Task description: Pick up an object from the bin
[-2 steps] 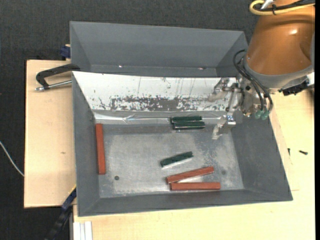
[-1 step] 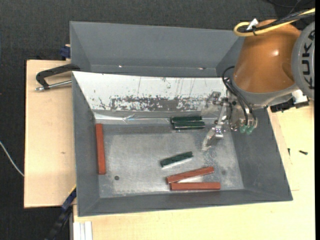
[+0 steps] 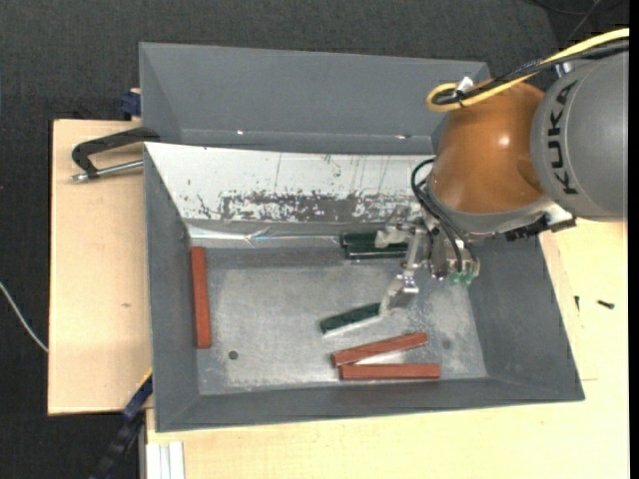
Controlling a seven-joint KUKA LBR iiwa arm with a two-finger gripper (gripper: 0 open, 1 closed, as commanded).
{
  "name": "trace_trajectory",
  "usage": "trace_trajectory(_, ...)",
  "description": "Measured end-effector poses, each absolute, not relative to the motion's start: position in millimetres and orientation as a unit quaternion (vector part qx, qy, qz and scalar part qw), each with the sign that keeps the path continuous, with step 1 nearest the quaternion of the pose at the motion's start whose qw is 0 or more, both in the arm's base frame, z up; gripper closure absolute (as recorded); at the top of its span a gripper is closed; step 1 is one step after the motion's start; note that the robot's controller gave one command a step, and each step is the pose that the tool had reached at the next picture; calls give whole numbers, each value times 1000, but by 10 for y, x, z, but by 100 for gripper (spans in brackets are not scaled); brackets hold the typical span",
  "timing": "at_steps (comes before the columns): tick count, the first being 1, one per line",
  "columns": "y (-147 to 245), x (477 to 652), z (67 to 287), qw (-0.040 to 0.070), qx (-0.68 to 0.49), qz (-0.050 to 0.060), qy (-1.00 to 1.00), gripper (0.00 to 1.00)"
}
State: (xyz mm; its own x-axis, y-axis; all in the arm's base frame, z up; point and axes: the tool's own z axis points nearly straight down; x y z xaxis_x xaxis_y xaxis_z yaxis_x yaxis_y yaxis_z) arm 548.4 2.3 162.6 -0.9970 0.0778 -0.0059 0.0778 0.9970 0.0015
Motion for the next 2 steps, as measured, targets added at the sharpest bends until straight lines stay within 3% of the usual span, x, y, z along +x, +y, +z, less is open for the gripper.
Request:
trace_trajectory(1,247,5210,788,9,-22,0,1000,100)
trace_trajectory(2,247,5210,788,9,-22,0,1000,100)
